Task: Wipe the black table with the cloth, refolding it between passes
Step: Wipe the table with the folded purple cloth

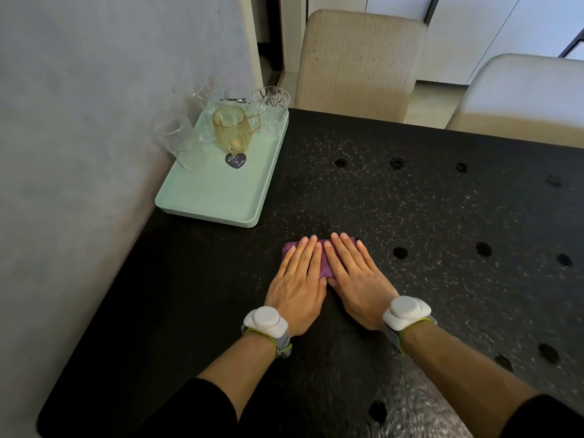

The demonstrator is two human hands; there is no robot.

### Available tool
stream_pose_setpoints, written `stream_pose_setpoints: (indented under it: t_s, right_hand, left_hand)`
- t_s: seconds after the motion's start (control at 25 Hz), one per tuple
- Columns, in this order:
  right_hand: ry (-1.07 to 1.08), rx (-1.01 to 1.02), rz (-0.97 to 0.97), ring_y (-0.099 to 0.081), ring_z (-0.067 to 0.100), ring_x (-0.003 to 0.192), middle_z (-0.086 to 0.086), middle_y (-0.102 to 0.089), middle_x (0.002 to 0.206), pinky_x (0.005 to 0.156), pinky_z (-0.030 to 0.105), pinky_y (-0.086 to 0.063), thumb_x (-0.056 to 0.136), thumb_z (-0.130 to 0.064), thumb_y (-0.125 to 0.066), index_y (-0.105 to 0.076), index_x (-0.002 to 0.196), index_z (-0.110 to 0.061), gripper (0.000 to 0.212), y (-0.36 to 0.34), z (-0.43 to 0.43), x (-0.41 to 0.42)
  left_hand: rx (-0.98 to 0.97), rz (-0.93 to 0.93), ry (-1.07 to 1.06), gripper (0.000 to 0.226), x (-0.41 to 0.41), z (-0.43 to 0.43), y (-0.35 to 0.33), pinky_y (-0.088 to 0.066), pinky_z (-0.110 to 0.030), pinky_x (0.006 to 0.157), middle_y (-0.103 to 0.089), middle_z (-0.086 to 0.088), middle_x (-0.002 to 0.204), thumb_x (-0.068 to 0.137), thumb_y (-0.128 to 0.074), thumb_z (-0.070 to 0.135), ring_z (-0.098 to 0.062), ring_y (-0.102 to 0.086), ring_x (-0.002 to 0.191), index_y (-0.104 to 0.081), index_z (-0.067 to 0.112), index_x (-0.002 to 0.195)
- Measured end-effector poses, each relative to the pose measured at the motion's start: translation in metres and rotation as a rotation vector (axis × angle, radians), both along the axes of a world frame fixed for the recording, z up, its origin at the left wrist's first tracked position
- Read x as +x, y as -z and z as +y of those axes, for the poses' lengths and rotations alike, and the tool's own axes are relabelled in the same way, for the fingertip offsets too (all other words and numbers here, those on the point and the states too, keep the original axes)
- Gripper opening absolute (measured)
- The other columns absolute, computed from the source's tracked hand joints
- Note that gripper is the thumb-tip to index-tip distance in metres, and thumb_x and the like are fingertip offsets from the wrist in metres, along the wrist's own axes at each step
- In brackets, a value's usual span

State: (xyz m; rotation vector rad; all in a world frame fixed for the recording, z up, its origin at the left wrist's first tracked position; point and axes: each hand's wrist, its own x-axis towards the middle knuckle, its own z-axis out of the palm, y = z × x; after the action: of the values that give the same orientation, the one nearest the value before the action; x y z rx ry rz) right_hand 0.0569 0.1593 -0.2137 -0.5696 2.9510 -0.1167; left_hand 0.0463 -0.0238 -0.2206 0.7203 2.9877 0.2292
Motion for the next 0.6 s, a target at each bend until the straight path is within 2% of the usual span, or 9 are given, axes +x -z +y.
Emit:
stream_pose_setpoints:
  t_s: [0.12, 0.32, 0.6]
  right_hand:
    - [0.011, -0.001, 0.009, 0.014, 0.027, 0.155, 0.012, 0.009, 0.168, 0.127, 0.046, -0.002, 0.107, -0.046, -0.010, 0.003, 0.160, -0.010, 0.066, -0.002, 0.001, -0.038]
    - [0.031, -0.010, 0.033, 0.009, 0.026, 0.156, 0.013, 0.003, 0.169, 0.127, 0.045, -0.002, 0.107, -0.044, -0.014, -0.001, 0.161, -0.010, 0.065, 0.003, 0.003, -0.108]
    - [0.081, -0.016, 0.092, 0.001, 0.028, 0.156, 0.013, -0.005, 0.169, 0.127, 0.045, -0.003, 0.108, -0.039, -0.018, -0.007, 0.161, -0.009, 0.062, 0.013, 0.001, -0.186]
  left_hand:
    - [-0.006, 0.011, 0.018, 0.065, -0.039, 0.001, -0.001, -0.008, -0.041, 0.127, -0.004, -0.011, 0.168, 0.104, -0.025, 0.035, -0.022, 0.001, 0.156, -0.006, 0.007, 0.159]
    - [0.005, 0.052, 0.027, 0.064, -0.111, 0.005, 0.003, -0.006, -0.040, 0.127, -0.011, -0.012, 0.168, 0.104, -0.023, 0.035, -0.023, -0.004, 0.156, -0.010, 0.006, 0.159]
    - [0.035, 0.083, 0.012, 0.065, -0.191, 0.010, 0.006, -0.014, -0.043, 0.126, -0.021, -0.016, 0.165, 0.101, -0.018, 0.034, -0.028, -0.015, 0.154, -0.021, 0.002, 0.157]
